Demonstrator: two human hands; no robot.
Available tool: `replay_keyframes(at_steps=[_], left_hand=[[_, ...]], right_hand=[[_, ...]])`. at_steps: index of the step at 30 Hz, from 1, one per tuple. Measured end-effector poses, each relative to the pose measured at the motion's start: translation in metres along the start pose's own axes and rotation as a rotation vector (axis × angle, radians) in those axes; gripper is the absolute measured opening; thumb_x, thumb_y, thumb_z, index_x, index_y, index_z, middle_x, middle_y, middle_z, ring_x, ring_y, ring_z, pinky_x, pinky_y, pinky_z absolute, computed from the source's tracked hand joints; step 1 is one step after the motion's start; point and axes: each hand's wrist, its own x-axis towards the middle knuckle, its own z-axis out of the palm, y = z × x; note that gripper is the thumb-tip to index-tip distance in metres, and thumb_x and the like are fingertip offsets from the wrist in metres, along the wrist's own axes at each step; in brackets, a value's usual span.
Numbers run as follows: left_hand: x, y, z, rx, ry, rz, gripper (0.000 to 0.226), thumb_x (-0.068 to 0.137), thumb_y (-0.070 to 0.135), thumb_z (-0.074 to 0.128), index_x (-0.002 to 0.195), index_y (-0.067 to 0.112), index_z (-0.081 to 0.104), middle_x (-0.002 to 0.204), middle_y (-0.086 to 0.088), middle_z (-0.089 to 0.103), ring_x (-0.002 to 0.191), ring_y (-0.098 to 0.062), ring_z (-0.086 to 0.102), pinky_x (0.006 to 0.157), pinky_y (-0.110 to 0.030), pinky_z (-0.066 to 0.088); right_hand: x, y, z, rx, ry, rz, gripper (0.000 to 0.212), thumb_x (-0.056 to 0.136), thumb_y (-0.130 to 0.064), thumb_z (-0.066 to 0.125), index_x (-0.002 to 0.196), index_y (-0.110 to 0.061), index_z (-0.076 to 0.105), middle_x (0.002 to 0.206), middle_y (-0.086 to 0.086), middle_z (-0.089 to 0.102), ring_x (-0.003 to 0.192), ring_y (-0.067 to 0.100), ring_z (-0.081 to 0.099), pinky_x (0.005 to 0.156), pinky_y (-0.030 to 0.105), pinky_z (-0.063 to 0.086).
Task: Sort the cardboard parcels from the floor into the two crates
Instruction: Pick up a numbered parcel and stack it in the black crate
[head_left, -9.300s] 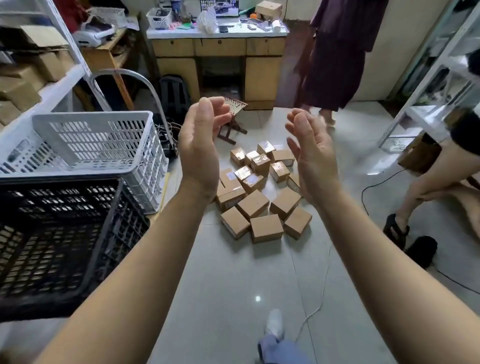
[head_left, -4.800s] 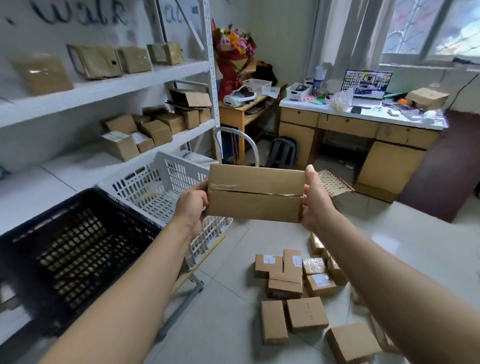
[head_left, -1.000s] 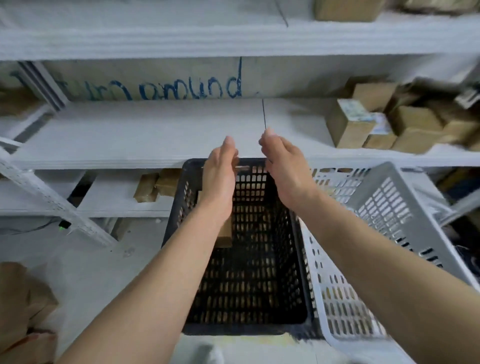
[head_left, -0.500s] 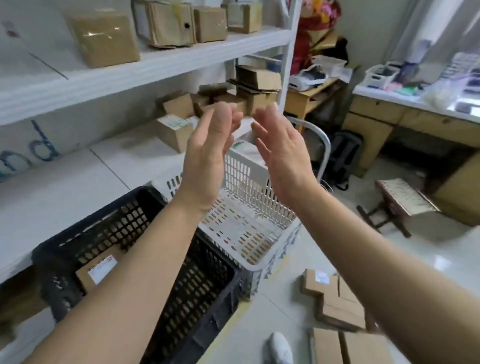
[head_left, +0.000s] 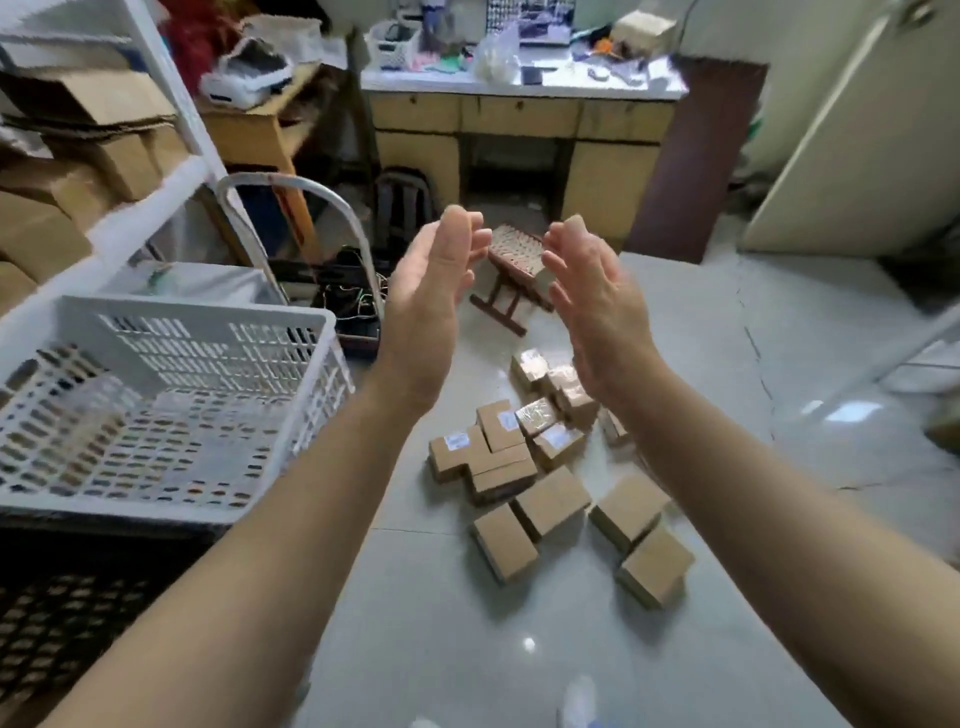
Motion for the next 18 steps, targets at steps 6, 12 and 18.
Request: replay_keyframes(at_steps=[6, 12, 18], left_hand=[[0.013, -0.042, 0.105, -0.040, -0.064, -0.112, 0.041, 0.089, 0.051, 0.034, 0.108, 0.024, 0.058, 0.119, -0.004, 0.063, 0.115, -0.013, 0.059, 0.107, -0.036, 0.041], [0.038, -0.121, 0.175, -0.073, -0.009, -0.301, 0.051, 0.087, 0.054, 0.037, 0.114, 0.017, 0.057, 0.119, -0.006, 0.062, 0.115, -0.015, 0.059, 0.104, -0.031, 0.042], [0.041, -0.156, 0.173, -0.084, 0.024, -0.397, 0.042, 0.099, 0.044, 0.033, 0.115, 0.013, 0.056, 0.117, -0.006, 0.062, 0.112, -0.015, 0.060, 0.084, -0.018, 0.047]], right_hand=[[0.018, 0.031, -0.111, -0.010, 0.101, 0.100, 0.016, 0.098, -0.040, 0.046, 0.102, -0.030, 0.057, 0.101, -0.017, 0.063, 0.098, -0.004, 0.058, 0.080, 0.014, 0.043], [0.060, 0.097, -0.197, -0.048, 0.166, 0.254, 0.020, 0.095, -0.043, 0.050, 0.106, -0.027, 0.058, 0.108, -0.013, 0.062, 0.113, 0.008, 0.056, 0.102, 0.031, 0.042], [0.057, 0.129, -0.203, -0.075, 0.185, 0.329, 0.046, 0.089, -0.052, 0.054, 0.116, -0.016, 0.061, 0.106, -0.004, 0.064, 0.108, 0.020, 0.058, 0.101, 0.043, 0.045]])
